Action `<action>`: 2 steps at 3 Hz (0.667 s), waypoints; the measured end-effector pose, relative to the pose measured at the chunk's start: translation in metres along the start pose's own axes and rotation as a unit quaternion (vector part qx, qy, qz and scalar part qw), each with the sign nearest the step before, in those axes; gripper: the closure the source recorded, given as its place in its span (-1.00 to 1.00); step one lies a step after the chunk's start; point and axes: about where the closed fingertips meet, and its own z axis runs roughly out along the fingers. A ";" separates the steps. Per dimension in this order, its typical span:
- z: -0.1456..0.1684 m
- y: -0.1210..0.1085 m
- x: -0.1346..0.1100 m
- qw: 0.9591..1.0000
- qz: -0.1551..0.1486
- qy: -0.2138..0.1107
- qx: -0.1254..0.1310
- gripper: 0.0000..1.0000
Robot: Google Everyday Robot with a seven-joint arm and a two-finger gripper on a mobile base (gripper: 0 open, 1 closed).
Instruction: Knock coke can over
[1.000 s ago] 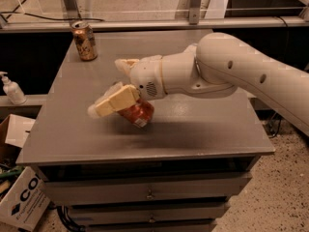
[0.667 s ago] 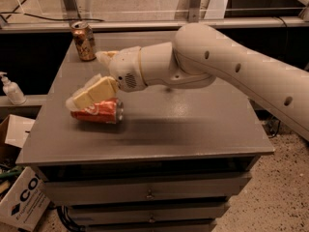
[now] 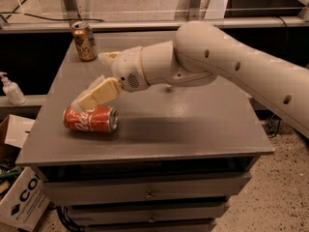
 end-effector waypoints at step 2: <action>-0.067 -0.001 0.052 0.999 0.015 0.029 0.028 -1.00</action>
Offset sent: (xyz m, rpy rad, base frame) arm -0.0114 -0.1447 -0.0497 -0.0864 0.0296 -0.1246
